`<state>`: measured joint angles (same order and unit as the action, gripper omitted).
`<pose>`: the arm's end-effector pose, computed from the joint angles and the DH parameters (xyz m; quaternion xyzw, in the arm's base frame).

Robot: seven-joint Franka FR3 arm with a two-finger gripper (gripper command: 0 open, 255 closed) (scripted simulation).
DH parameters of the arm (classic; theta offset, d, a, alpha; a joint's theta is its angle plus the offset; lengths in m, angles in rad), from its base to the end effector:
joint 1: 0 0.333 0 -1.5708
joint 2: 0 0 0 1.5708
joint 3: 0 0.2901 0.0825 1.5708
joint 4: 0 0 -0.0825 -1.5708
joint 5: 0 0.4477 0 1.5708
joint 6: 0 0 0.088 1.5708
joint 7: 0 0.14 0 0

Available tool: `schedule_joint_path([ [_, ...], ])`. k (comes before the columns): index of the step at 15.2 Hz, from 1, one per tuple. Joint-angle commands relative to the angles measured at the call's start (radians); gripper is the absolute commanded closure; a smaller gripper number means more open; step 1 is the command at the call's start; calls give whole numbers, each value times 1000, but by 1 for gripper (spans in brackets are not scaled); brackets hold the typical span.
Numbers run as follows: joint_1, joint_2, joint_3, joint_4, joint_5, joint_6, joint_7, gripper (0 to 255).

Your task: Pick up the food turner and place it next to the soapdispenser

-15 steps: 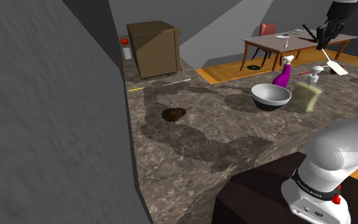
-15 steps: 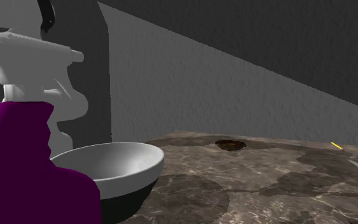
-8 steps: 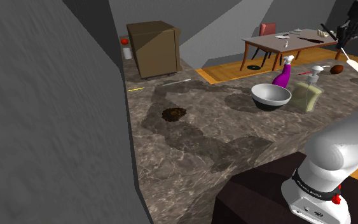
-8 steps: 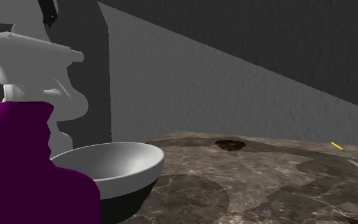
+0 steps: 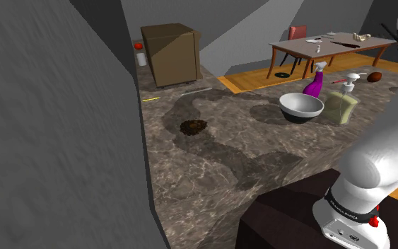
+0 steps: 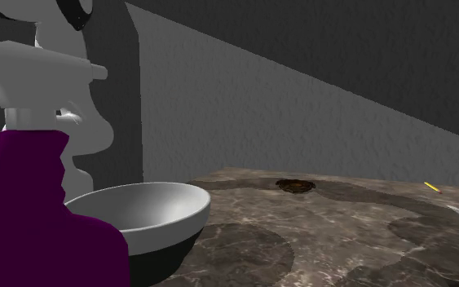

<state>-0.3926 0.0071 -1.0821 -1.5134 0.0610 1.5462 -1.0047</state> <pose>0.0696 -0.6143 0.5923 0.9723 -0.2315 0.0306 0.0050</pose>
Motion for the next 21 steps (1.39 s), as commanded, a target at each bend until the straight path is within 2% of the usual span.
schedule_joint_path([
  [1,-71,143,-58,82,137,-26,-123,255],
  [4,-282,328,-32,243,306,-99,-251,255],
  [5,-403,416,-6,350,384,-147,-296,255],
  [13,-311,362,-17,164,331,-6,-294,255],
  [21,-254,337,-28,21,311,115,-298,255],
])
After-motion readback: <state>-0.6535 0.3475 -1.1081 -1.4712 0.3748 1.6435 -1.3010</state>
